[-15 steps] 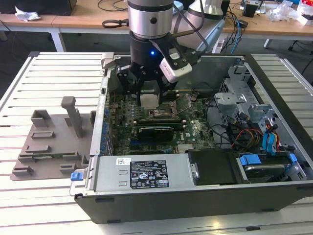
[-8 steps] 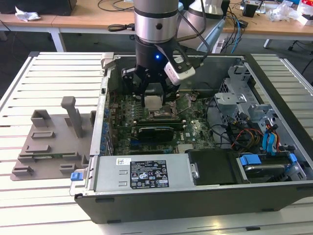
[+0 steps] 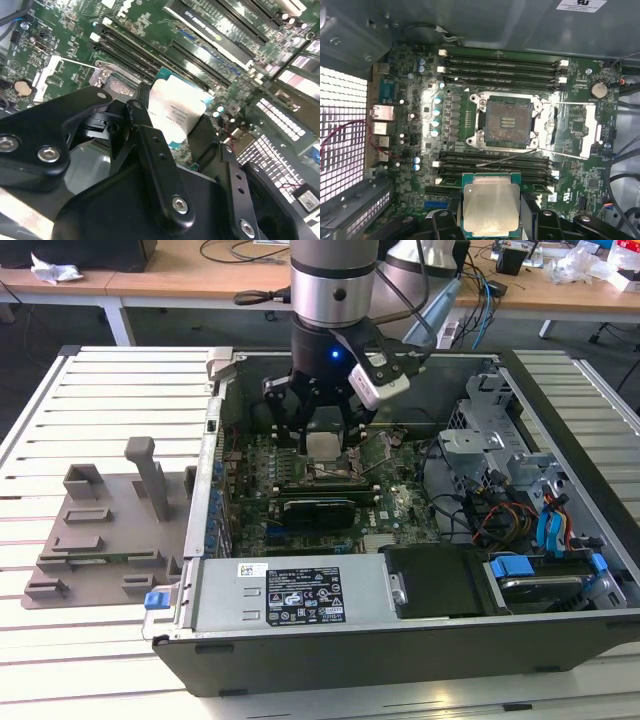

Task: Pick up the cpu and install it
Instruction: 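Pick up the cpu and move it towards the insertion slot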

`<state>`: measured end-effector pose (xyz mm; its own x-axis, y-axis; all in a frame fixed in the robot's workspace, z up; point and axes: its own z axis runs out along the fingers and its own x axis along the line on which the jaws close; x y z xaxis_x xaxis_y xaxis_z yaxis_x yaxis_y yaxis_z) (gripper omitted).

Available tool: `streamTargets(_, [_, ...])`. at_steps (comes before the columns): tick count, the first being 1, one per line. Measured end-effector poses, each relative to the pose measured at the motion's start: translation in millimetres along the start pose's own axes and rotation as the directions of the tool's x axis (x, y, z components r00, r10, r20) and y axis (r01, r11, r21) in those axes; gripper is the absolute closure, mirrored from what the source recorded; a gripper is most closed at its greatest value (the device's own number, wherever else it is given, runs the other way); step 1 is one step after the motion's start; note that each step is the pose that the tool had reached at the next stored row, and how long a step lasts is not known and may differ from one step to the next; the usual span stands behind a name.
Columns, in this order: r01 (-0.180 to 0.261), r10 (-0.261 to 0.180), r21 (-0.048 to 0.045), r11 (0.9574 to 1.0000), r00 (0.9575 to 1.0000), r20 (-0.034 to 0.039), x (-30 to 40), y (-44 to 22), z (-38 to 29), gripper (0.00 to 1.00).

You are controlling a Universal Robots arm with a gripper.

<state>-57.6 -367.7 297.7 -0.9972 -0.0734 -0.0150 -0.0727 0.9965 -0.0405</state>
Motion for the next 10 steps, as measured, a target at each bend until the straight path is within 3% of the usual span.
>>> streamTargets(10, [0.0, 0.0, 0.0009, 1.0, 1.0, -0.0004, -15.6, 4.1, 8.4, 0.45])
